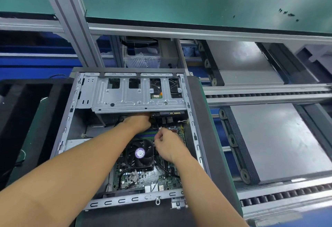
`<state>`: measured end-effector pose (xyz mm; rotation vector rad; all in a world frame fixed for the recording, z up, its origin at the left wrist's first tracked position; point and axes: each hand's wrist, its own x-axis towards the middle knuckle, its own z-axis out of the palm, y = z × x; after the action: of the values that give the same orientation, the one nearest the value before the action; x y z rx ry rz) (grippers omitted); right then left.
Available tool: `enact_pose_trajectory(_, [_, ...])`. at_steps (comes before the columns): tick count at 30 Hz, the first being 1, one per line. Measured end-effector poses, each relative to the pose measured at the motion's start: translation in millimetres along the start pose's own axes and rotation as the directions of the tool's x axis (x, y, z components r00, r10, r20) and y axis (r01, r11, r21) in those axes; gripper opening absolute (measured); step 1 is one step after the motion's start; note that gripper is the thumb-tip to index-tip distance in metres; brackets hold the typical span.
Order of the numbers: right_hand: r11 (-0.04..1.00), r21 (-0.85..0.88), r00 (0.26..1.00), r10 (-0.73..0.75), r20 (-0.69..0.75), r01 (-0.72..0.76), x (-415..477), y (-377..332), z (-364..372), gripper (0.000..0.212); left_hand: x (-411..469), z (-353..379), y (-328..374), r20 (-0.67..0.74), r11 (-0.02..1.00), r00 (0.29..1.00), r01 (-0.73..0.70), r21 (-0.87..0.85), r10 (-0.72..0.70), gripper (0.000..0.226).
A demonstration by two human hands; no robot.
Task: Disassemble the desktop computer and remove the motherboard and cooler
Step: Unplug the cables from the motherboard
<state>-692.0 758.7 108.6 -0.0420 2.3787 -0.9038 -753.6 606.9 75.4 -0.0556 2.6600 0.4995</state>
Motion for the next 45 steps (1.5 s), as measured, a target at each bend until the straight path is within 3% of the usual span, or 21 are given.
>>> enact_pose_trajectory(10, [1.000, -0.010, 1.000, -0.011, 0.005, 0.012, 2.3, 2.8, 0.2, 0.013, 2.3, 5.9, -3.6, -0.001, 1.000, 1.000, -0.017, 0.020, 0.017, 0.013])
enact_pose_trajectory(15, [1.000, 0.008, 1.000, -0.008, 0.001, 0.008, 1.9, 2.2, -0.6, 0.013, -3.0, 0.6, -6.2, -0.039, 1.000, 0.999, -0.007, 0.005, 0.007, 0.029])
enact_pose_trajectory(26, [1.000, 0.007, 1.000, 0.008, -0.004, -0.008, -0.2, 0.8, -1.4, 0.013, -12.5, -10.8, -11.2, -0.085, 0.998, 0.996, -0.034, 0.051, 0.038, 0.041])
enact_pose_trajectory(29, [0.999, 0.032, 1.000, 0.012, -0.028, -0.012, -0.6, 0.3, -1.6, 0.012, -21.1, -16.3, -10.4, -0.048, 0.995, 0.997, -0.054, 0.083, 0.058, 0.042])
enact_pose_trajectory(34, [0.999, 0.033, 0.999, 0.021, -0.034, -0.020, -1.6, -0.9, -2.0, 0.010, -40.1, -33.9, -26.6, 0.056, 0.982, 0.998, -0.016, 0.187, 0.006, 0.024])
enact_pose_trajectory(41, [1.000, 0.015, 0.999, 0.018, -0.032, -0.018, -3.9, -2.9, -1.3, 0.010, -60.9, -53.0, -29.1, 0.198, 0.971, 0.980, -0.024, 0.239, -0.025, 0.046])
enact_pose_trajectory(45, [0.998, 0.045, 0.993, -0.032, -0.110, 0.037, -5.1, -6.4, -1.3, 0.010, -73.4, -57.0, -41.8, 0.305, 0.948, 0.936, 0.073, 0.311, -0.173, 0.046])
